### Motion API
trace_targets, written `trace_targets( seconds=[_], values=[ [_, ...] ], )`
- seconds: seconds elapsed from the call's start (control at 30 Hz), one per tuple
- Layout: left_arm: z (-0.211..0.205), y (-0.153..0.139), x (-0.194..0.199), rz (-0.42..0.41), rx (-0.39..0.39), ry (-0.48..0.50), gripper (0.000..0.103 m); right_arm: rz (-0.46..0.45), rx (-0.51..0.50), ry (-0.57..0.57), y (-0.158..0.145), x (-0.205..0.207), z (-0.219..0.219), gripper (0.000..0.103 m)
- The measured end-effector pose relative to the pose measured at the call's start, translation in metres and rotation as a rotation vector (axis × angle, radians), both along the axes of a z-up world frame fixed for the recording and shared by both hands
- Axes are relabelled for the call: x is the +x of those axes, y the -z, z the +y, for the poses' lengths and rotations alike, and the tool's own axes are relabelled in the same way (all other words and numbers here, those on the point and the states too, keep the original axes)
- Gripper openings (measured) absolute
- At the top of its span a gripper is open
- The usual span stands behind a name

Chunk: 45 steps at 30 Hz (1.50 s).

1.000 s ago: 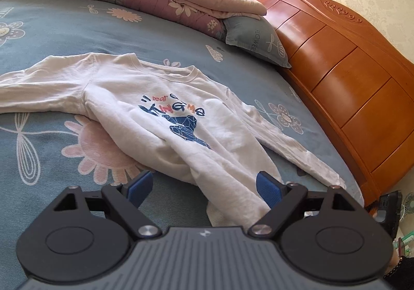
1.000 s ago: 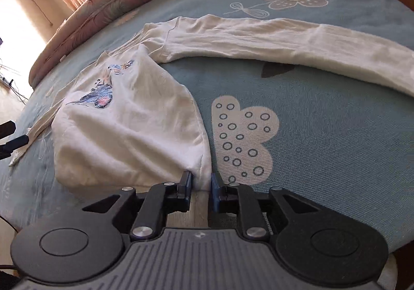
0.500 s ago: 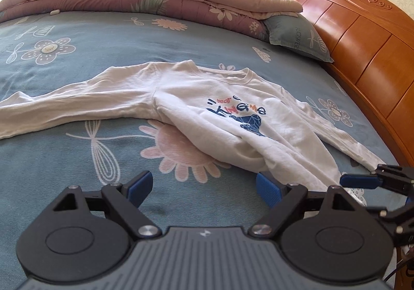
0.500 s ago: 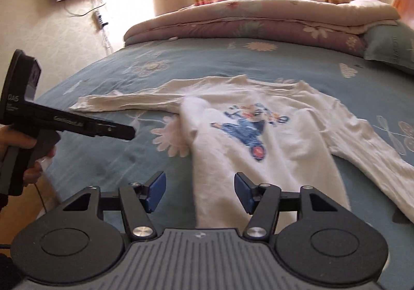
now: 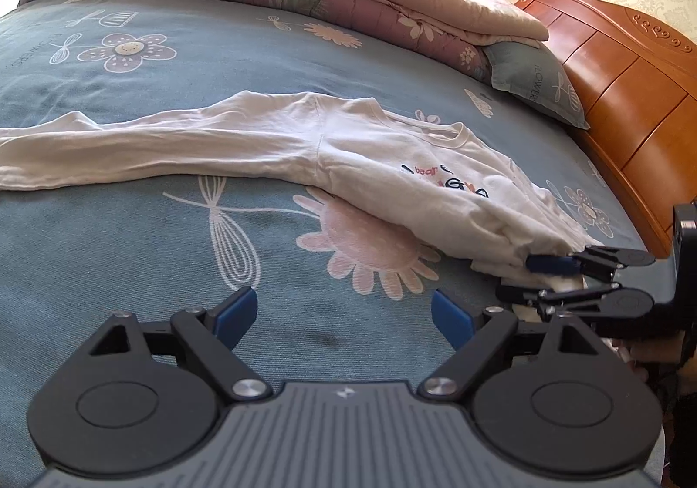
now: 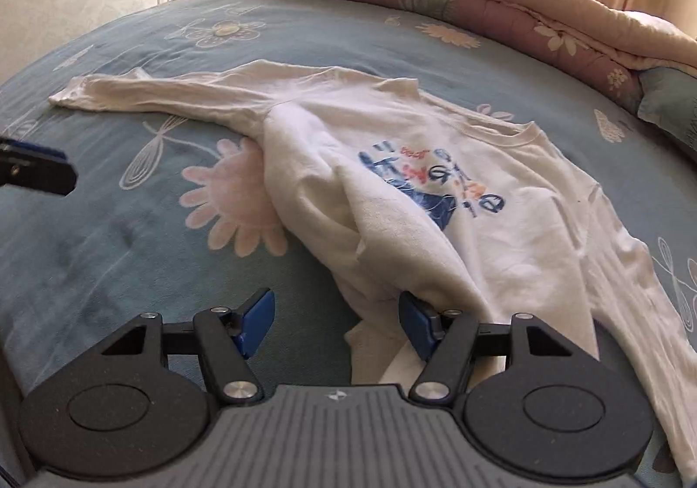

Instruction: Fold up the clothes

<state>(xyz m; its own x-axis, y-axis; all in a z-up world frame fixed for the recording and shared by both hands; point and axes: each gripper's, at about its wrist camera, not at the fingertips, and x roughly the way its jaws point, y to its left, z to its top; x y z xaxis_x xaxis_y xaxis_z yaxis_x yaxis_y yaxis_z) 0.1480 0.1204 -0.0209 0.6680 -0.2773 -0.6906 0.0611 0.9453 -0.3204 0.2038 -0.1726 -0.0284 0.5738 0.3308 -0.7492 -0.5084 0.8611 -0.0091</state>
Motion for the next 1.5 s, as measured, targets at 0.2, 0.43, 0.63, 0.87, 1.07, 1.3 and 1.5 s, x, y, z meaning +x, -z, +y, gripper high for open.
trace_targets(
  seconds=[0.2, 0.43, 0.63, 0.87, 1.07, 1.3, 1.5],
  values=[
    [-0.017, 0.007, 0.009, 0.023, -0.037, 0.063, 0.087, 0.101, 0.256, 0.180, 0.012, 0.051, -0.067, 0.069],
    [-0.042, 0.015, 0.021, 0.053, -0.078, 0.135, 0.087, 0.111, 0.410, 0.212, 0.002, 0.042, -0.106, 0.070],
    [-0.068, 0.017, 0.033, 0.060, -0.144, 0.198, 0.087, 0.003, 0.213, 0.204, -0.010, 0.012, -0.109, 0.073],
    [-0.084, 0.015, 0.035, 0.057, -0.122, 0.220, 0.087, -0.241, 0.016, -0.043, -0.042, -0.046, -0.066, 0.072],
    [-0.074, 0.011, 0.028, 0.046, -0.112, 0.192, 0.087, -0.270, -0.219, -0.249, -0.012, -0.066, -0.004, 0.067],
    [-0.052, 0.008, 0.019, 0.034, -0.119, 0.147, 0.087, -0.249, -0.451, -0.172, 0.031, -0.037, 0.020, 0.039],
    [-0.049, 0.014, 0.020, 0.041, -0.134, 0.144, 0.087, -0.214, -0.416, -0.109, 0.028, -0.012, 0.003, 0.014]
  ],
)
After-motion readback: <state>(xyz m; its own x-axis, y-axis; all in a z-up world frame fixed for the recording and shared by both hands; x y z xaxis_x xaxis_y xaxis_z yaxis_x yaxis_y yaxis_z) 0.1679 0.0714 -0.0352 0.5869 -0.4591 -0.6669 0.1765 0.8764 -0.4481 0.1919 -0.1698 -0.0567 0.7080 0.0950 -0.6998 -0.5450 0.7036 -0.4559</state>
